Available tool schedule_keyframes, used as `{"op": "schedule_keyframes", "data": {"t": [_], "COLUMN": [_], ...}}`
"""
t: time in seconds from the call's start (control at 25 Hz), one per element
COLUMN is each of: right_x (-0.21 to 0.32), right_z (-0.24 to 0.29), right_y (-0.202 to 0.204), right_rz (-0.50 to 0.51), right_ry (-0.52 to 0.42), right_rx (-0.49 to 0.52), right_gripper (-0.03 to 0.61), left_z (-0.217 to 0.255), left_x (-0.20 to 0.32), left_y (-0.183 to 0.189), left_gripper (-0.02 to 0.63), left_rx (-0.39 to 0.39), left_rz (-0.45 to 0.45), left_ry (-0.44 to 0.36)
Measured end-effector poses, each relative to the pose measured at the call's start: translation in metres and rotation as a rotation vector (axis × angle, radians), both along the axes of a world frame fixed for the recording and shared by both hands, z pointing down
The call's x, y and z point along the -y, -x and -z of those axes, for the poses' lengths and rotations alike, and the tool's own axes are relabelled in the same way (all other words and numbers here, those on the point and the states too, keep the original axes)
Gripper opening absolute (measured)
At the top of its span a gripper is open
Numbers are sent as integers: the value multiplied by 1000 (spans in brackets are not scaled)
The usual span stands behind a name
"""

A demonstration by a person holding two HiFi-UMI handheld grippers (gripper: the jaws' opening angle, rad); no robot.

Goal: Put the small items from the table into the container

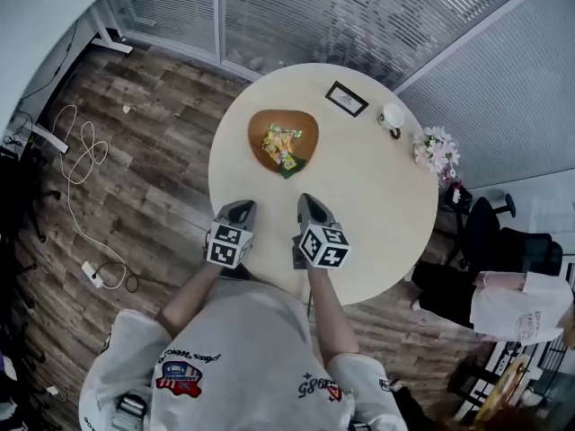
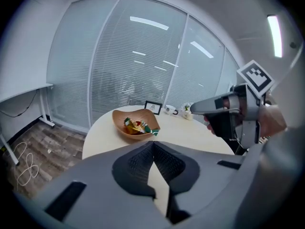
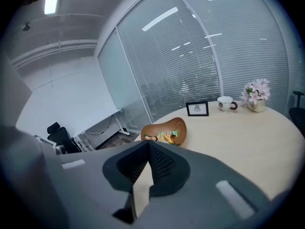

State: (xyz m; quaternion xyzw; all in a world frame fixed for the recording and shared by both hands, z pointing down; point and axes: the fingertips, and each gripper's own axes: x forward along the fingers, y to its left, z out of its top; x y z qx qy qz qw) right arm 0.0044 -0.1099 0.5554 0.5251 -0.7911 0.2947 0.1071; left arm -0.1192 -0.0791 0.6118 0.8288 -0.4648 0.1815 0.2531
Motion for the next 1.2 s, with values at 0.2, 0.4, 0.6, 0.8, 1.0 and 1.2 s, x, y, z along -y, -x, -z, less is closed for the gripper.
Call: {"op": "schedule_keyframes", "data": {"t": [0.2,0.4,0.6,0.8,1.0,1.2], "right_x": [-52,-75,-86,-86,-89,-97], "right_z": [-21,-25,-20,-11,-9,-12], "right_y": [-9,-4,8,8,6,8], "right_rz": [-64,-85,-79,-70,-80,-68], "right_ry": [78,70,38,7,-13,-9], "right_rx": [37,24,-5,-25,-20,-13], "right_gripper": [1,0,0,1,0,0], "left_z": [16,21,20,19,18,20], "left_x": [2,2,-5,-10,-17,-26], "left_y": [-34,-47,-46,-43,-37,-33], "left_gripper": [8,8,8,8,8,8], "left_rx": [8,18,25,29,33,39], "left_rz": [-109,-159,-178,-173,-160,-154], "left_ry": [-57,-82,-87,-86,-88,-87]}}
